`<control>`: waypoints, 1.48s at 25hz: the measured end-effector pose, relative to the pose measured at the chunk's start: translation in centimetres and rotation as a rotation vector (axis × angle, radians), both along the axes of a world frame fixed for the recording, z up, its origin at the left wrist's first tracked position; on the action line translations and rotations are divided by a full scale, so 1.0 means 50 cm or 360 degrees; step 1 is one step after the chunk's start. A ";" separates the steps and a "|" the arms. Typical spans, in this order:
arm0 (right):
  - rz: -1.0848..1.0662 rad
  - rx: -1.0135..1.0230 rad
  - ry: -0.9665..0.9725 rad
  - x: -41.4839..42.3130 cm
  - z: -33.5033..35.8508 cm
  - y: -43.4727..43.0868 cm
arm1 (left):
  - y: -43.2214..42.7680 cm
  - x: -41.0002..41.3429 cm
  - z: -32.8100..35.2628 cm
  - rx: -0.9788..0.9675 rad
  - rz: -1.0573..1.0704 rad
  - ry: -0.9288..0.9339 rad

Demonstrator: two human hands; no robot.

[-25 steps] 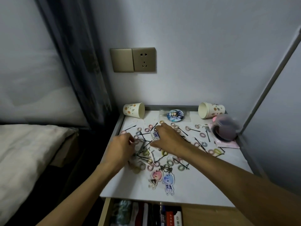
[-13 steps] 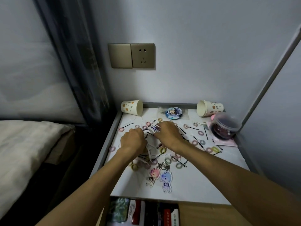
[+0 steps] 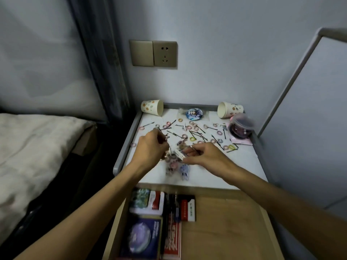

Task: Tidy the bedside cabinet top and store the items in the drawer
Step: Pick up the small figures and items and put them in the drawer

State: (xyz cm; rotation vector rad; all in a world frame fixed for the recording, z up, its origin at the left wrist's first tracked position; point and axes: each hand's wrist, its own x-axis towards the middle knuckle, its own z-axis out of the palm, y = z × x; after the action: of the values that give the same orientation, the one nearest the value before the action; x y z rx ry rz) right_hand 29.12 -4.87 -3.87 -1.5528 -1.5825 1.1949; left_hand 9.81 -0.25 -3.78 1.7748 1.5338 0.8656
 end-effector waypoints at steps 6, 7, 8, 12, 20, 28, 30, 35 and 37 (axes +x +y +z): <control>0.0535 -0.0356 -0.0746 0.046 -0.152 -0.214 | -0.179 -0.025 -0.079 -0.0413 -0.0123 -0.0131; 0.0551 -0.0355 -0.0831 0.055 -0.181 -0.230 | -0.190 -0.025 -0.094 -0.0502 -0.0151 -0.0168; 0.0560 -0.0323 -0.0914 0.064 -0.205 -0.239 | -0.198 -0.024 -0.108 -0.0597 -0.0178 -0.0225; 0.0617 -0.0189 -0.1117 0.087 -0.271 -0.243 | -0.200 -0.011 -0.143 -0.0938 -0.0225 -0.0464; -0.0064 0.0155 -0.0489 0.044 -0.250 -0.198 | -0.211 0.014 -0.172 -0.1388 -0.0009 -0.0917; -0.0346 0.0286 0.0084 -0.012 -0.214 -0.206 | -0.219 0.041 -0.166 -0.1714 0.0039 -0.1460; -0.0338 0.0327 0.0033 -0.010 -0.212 -0.205 | -0.218 0.037 -0.163 -0.1746 0.0026 -0.1560; -0.0310 0.0443 -0.0053 -0.012 -0.216 -0.210 | -0.218 0.031 -0.154 -0.1700 0.0005 -0.1677; -0.0242 0.0551 -0.0106 -0.014 -0.213 -0.209 | -0.220 0.031 -0.152 -0.1660 -0.0005 -0.1594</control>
State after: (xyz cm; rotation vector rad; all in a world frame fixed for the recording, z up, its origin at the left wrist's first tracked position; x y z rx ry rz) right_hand 28.39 -15.31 -14.53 -1.4651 -1.5836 0.7477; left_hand 11.34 -11.25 -11.40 0.4360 0.9521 0.5881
